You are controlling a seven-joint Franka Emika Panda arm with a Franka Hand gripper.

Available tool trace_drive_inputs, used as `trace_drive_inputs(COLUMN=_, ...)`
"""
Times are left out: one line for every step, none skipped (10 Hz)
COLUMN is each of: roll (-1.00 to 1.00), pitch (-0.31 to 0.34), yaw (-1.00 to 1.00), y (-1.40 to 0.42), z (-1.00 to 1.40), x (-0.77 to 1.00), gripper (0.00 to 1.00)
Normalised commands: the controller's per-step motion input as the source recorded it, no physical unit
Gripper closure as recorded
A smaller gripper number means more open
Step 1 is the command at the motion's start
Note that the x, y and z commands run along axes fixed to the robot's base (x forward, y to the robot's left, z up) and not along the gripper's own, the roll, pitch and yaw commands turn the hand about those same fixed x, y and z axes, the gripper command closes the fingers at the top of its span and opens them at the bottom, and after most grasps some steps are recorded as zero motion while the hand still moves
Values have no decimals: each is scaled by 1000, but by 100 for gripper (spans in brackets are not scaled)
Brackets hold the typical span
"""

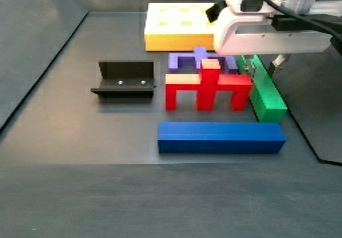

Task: Pick up the green object. Move up. Move to above the board. Insert the green object.
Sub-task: Pick up the green object, then move up, then move to above the board.

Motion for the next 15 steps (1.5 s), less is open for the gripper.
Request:
trace_drive_inputs(roll=0, pitch=0, yaw=0, y=0, z=0, x=0, gripper=100)
trace_drive_inputs(roll=0, pitch=0, yaw=0, y=0, z=0, x=0, gripper=100)
trace_drive_inputs(roll=0, pitch=0, yaw=0, y=0, z=833, x=0, gripper=100)
trace_drive_inputs(roll=-5, pitch=15, yaw=-16, y=-38, z=827, x=-17, gripper=100)
trace_drive_inputs(roll=7, pitch=72, yaw=-15, y=-42, z=684, x=-82, gripper=100)
trace_drive_inputs(roll=55, pitch=61, yaw=-11, y=-7, z=442, x=-65, gripper=100)
trace_drive_inputs(roll=0, pitch=0, yaw=0, y=0, z=1400, x=0, gripper=100)
trace_drive_inputs(roll=-2, pitch=26, yaw=3, y=-2, z=1400, x=-8, gripper=100)
trace_drive_inputs(roll=27, pitch=35, yaw=2, y=1, z=1400, x=-43, gripper=100)
trace_drive_inputs(roll=56, pitch=0, yaw=4, y=-1, z=1400, x=-29, gripper=100)
trace_drive_inputs(roll=25, pitch=36, yaw=7, y=1, z=1400, x=10, gripper=100)
trace_drive_inputs(roll=13, pitch=78, yaw=3, y=4, z=1400, x=28, gripper=100)
trace_drive_inputs(roll=15, pitch=83, yaw=2, y=-5, z=993, x=21, gripper=100)
trace_drive_inputs(roll=1, pitch=58, yaw=5, y=-6, z=496, x=23, gripper=100)
trace_drive_inputs(roll=-9, pitch=51, yaw=-1, y=2, z=276, x=32, gripper=100)
